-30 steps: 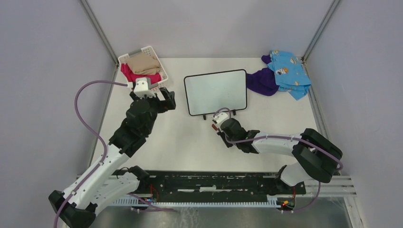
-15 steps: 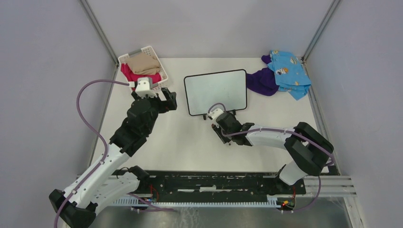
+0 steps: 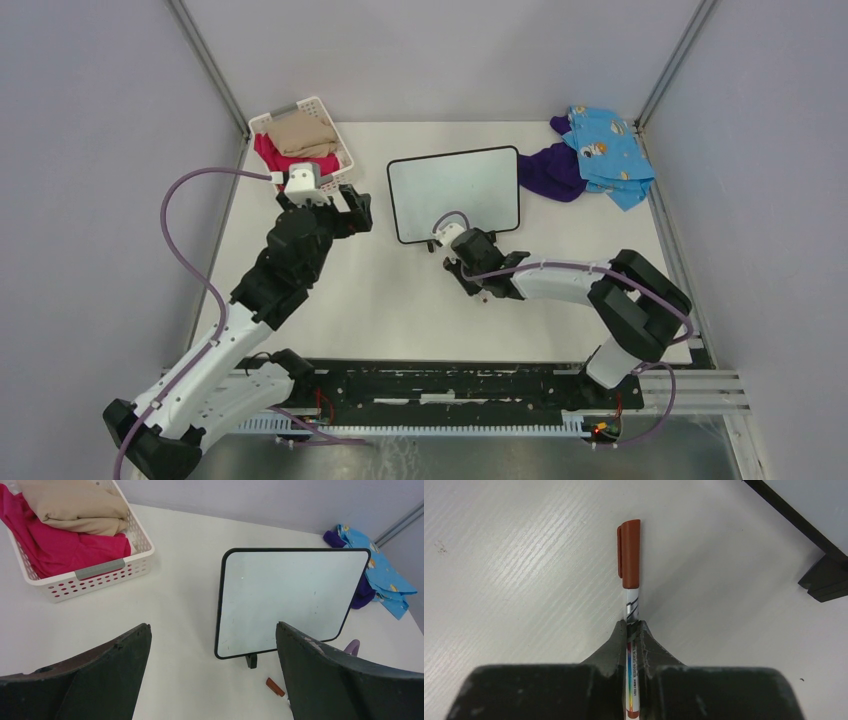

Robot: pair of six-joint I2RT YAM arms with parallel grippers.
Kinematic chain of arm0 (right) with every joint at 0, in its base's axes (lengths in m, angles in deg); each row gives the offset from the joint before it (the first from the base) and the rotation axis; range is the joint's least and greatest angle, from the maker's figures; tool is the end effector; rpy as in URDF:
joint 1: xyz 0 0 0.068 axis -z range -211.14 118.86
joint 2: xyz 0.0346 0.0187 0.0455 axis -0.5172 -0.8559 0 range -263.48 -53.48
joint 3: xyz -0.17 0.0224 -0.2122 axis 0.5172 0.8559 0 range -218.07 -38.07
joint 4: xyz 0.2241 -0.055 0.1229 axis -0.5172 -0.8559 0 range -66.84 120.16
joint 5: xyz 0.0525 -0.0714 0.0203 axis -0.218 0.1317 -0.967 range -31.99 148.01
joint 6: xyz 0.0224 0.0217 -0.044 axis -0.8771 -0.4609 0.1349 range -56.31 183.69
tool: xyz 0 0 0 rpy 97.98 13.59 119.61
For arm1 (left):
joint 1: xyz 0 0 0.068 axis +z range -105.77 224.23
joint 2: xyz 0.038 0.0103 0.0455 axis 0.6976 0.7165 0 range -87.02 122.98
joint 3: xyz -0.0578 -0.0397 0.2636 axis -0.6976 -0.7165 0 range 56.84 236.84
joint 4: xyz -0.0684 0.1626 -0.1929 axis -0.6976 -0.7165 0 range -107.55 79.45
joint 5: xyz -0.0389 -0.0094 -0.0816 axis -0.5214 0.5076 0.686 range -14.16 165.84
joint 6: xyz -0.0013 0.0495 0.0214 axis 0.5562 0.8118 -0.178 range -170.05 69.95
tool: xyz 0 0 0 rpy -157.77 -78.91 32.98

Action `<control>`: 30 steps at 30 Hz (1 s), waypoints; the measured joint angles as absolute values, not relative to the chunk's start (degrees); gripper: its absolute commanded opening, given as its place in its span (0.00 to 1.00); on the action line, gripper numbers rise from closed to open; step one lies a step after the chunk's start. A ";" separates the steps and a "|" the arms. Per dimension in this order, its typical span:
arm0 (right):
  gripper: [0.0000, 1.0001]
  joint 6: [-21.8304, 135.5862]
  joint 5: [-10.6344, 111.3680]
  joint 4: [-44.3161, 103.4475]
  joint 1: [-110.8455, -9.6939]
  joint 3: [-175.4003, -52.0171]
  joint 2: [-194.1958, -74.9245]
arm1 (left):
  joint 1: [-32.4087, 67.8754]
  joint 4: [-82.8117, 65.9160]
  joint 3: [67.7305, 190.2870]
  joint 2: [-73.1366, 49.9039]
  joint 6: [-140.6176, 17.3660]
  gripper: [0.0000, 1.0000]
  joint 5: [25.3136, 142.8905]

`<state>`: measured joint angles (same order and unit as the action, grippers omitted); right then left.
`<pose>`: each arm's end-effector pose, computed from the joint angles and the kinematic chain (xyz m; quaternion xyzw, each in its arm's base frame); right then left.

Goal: Write a sentence on the whiteboard
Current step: Open the whiteboard marker at the center of the board.

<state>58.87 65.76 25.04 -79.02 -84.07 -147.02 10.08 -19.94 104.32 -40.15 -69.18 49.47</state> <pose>0.2129 0.2282 0.1499 -0.3267 0.8872 0.0843 0.3146 0.1650 -0.0928 0.3525 -0.0506 0.7522 -0.1295 0.6441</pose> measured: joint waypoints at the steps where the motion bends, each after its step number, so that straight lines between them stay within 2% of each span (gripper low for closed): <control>1: 0.00 58.94 65.76 25.28 -79.00 -83.90 -146.93 | 10.08 -19.94 104.32 -40.19 -69.18 1.00 49.47; 5: 0.00 58.65 65.78 27.40 -79.00 -81.45 -145.07 | 10.08 -19.90 104.32 -40.19 -69.18 1.00 49.91; 9: 0.00 57.34 65.52 27.51 -78.98 -75.11 -138.16 | 10.04 -18.61 104.00 -40.08 -69.18 1.00 53.25; 19: 0.00 51.68 61.32 39.07 -78.95 -58.43 -109.07 | 9.82 -16.03 103.56 -34.36 -72.64 1.00 62.89; 23: 0.00 49.04 58.04 46.94 -78.95 -51.99 -99.91 | 9.73 -13.97 104.08 -33.00 -75.43 1.00 73.49; 30: 0.00 45.17 55.83 58.37 -78.95 -45.06 -91.13 | 8.62 -4.77 104.13 -27.45 -81.86 0.98 90.43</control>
<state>45.17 55.83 58.37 -78.95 -45.06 -91.13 8.62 -4.77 104.13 -27.45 -81.86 90.43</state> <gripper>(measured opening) 0.025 0.993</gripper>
